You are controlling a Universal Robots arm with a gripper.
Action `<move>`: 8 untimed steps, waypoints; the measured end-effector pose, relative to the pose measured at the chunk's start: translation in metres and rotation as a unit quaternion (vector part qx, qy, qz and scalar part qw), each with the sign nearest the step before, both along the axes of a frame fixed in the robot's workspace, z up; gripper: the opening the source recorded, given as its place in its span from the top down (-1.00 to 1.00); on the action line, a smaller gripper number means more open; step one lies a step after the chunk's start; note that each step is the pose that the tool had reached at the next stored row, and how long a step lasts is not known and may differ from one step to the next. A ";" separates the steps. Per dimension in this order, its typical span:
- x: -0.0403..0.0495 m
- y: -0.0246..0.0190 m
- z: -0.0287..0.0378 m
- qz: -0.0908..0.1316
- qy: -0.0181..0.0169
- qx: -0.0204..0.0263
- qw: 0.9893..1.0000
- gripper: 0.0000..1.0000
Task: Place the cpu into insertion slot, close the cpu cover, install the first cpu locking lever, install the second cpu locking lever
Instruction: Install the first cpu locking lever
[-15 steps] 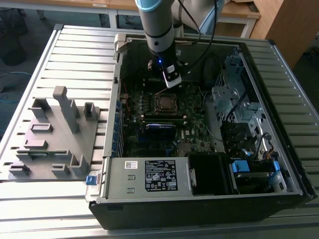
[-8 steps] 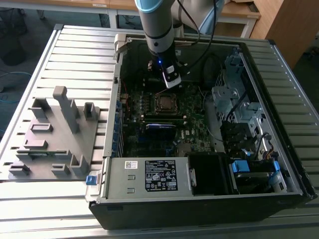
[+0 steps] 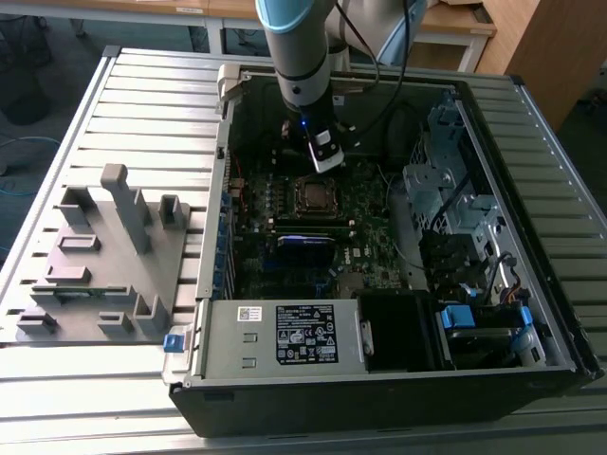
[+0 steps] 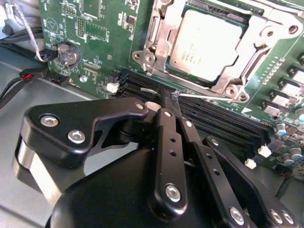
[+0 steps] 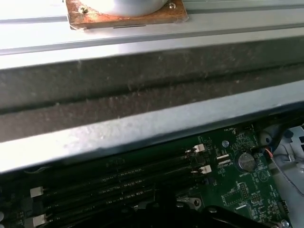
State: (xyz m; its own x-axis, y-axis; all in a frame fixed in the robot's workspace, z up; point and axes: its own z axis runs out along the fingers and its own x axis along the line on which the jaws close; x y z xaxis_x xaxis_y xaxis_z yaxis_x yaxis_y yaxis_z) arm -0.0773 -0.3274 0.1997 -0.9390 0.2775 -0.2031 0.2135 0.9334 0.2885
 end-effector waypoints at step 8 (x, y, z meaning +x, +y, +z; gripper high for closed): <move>0.0022 0.0007 -0.0036 -0.003 0.000 0.000 1.000 0.80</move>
State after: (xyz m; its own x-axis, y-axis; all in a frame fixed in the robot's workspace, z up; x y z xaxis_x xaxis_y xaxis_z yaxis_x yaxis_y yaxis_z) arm -0.0751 -0.3267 0.1962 -0.9373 0.2830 -0.2032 0.2190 0.9322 0.2881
